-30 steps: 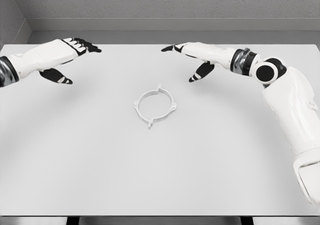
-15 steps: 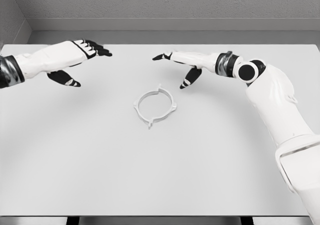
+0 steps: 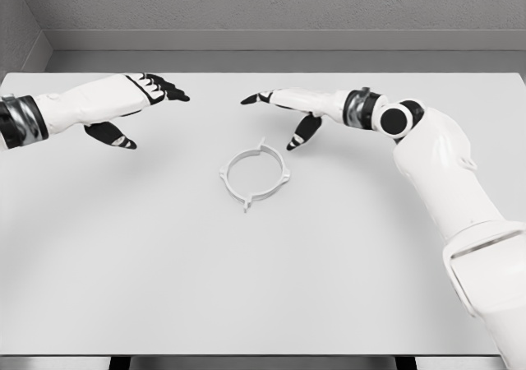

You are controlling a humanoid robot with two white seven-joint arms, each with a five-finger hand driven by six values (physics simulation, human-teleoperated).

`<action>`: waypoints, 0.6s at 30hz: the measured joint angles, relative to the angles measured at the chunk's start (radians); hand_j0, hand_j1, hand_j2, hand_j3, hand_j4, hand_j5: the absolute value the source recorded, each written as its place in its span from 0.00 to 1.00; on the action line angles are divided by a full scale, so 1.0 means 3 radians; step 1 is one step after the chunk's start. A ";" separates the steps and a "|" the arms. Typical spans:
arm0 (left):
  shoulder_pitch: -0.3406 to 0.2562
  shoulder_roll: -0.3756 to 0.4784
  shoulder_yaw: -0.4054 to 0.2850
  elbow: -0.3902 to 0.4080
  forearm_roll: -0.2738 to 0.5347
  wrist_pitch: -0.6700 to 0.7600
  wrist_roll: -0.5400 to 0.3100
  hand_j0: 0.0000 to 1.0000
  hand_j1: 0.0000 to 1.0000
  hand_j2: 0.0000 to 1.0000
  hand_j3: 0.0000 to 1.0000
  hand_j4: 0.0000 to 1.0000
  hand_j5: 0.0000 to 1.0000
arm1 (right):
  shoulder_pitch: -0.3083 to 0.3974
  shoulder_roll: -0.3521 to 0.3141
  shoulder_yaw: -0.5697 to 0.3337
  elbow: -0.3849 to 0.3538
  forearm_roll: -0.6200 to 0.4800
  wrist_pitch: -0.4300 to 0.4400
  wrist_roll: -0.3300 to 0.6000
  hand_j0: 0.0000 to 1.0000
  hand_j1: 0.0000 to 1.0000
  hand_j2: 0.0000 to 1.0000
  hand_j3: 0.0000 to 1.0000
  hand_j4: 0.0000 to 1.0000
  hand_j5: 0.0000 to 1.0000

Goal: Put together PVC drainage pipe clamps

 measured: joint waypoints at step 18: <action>0.0000 -0.0001 -0.0009 0.0000 -0.0001 0.0000 0.0000 1.00 1.00 1.00 1.00 1.00 1.00 | -0.0123 0.0067 -0.0014 0.0158 0.0013 0.0001 0.0000 1.00 1.00 1.00 1.00 1.00 1.00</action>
